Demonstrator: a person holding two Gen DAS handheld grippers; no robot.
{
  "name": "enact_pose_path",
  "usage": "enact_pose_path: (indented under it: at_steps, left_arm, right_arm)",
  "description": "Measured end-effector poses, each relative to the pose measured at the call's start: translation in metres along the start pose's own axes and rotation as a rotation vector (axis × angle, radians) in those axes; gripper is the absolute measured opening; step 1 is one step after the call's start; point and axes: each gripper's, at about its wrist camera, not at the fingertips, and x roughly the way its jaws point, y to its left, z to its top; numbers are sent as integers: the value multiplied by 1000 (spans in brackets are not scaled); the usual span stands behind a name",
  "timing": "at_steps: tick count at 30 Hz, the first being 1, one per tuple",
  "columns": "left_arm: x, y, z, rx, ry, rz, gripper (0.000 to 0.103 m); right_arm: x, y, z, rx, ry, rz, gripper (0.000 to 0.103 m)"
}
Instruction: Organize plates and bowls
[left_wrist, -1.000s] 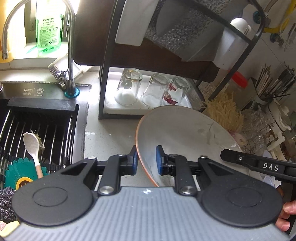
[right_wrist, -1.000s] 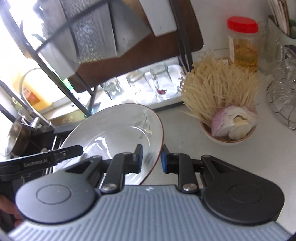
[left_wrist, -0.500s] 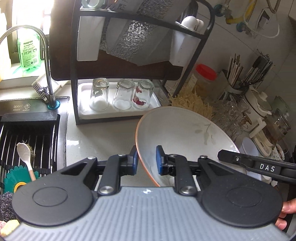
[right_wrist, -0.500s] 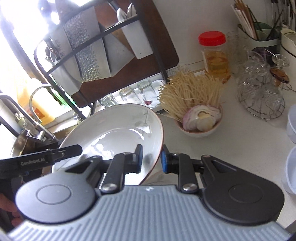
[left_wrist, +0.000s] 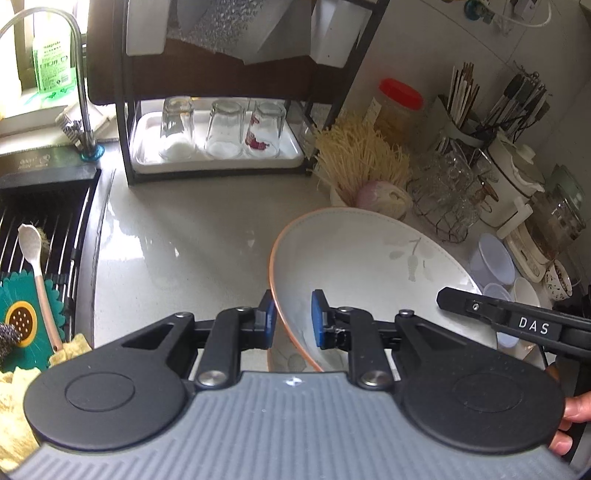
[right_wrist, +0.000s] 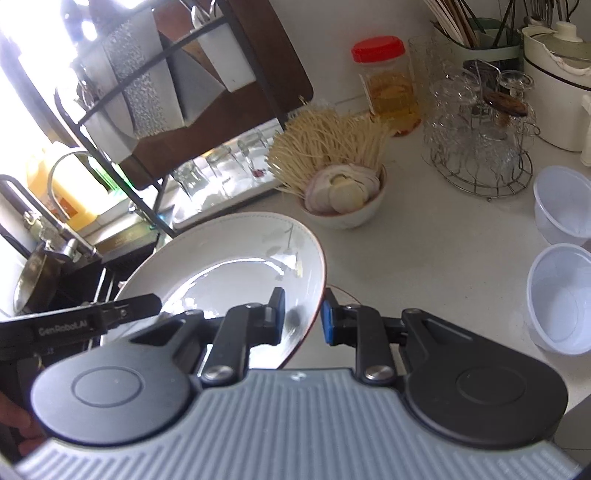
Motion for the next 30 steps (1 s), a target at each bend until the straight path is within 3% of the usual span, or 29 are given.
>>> enact_pose_path:
  at_steps: [12, 30]
  left_arm:
    - [35, -5, -30, 5, 89, 35, 23]
    - [58, -8, -40, 9, 130, 73, 24]
  right_arm:
    - [25, -17, -27, -53, 58, -32, 24]
    - [41, -19, -45, -110, 61, -87, 25]
